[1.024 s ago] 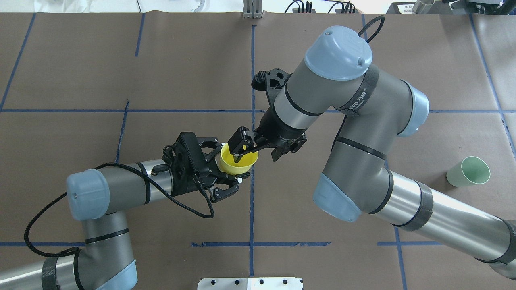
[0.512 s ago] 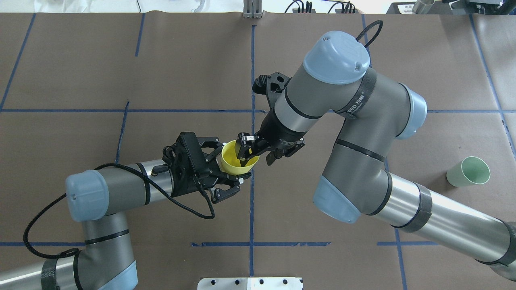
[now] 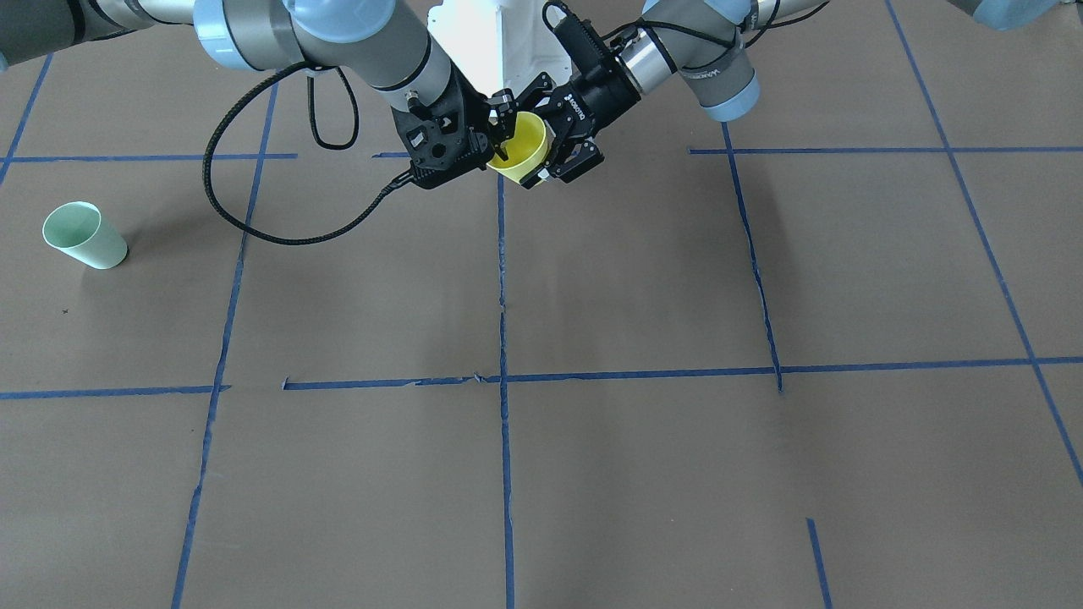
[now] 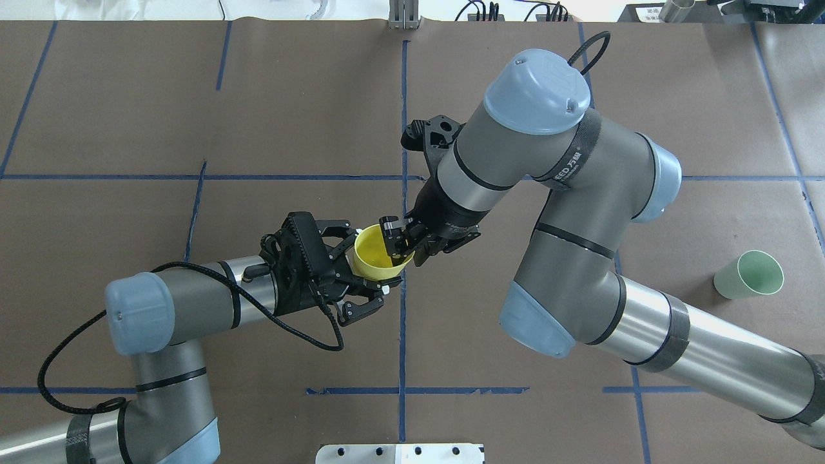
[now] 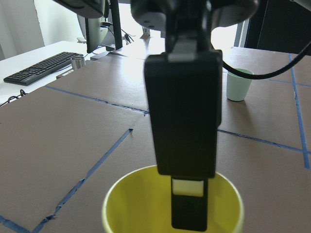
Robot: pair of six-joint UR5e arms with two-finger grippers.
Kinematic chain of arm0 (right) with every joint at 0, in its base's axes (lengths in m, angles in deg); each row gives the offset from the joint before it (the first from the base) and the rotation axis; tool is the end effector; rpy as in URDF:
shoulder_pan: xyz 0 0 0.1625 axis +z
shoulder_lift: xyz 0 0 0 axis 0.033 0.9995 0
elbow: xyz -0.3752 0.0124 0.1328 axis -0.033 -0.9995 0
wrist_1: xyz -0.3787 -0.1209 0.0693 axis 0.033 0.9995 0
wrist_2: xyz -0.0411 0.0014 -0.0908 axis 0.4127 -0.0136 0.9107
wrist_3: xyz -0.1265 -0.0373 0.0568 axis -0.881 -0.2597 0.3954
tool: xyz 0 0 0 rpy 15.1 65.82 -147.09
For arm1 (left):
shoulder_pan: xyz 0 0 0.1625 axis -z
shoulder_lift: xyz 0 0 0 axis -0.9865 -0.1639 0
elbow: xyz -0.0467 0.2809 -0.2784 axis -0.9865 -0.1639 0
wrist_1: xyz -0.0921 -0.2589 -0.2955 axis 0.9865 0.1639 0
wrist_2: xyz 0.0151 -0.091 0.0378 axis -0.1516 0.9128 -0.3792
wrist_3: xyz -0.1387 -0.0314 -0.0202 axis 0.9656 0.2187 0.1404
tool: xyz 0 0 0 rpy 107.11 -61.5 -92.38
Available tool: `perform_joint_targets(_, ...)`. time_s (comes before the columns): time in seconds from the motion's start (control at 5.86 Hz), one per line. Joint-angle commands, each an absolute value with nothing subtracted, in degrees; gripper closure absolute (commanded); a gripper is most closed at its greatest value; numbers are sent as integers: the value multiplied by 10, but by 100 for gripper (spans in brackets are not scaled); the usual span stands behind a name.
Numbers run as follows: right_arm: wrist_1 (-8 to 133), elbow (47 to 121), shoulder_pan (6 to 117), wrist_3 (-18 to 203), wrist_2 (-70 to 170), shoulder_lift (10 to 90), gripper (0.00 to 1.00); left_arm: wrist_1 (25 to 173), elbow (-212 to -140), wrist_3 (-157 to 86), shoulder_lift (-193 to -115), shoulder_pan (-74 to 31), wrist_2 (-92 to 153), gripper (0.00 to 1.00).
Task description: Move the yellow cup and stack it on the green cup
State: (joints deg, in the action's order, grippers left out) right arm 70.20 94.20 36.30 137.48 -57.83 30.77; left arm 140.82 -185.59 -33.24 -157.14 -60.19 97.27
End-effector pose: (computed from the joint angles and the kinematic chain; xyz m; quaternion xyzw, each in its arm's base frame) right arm -0.4963 -0.3872 0.1354 -0.0211 -0.5518 -0.1292 0.8236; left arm 0.5080 -0.3348 0.1930 0.5693 0.5229 0.2738 0.5722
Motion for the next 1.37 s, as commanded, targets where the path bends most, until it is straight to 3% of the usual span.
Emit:
perform_joint_targets(0.0,701,942,363,1362,-576,311,100,1408,-1857,-332,-1573,-605,972,17)
perform_joint_targets(0.17,701,943,363,1365,-570,311,100,1408,-1856,-332,-1579,-607,973,1)
perform_joint_targets(0.51,701,956,370,1372,-562,318,100,1408,-1856,-327,-1579,-608,973,0)
perform_joint_targets(1.2,707,1072,474,1457,-550,468,100,1408,-1854,-326,-1576,-608,970,0)
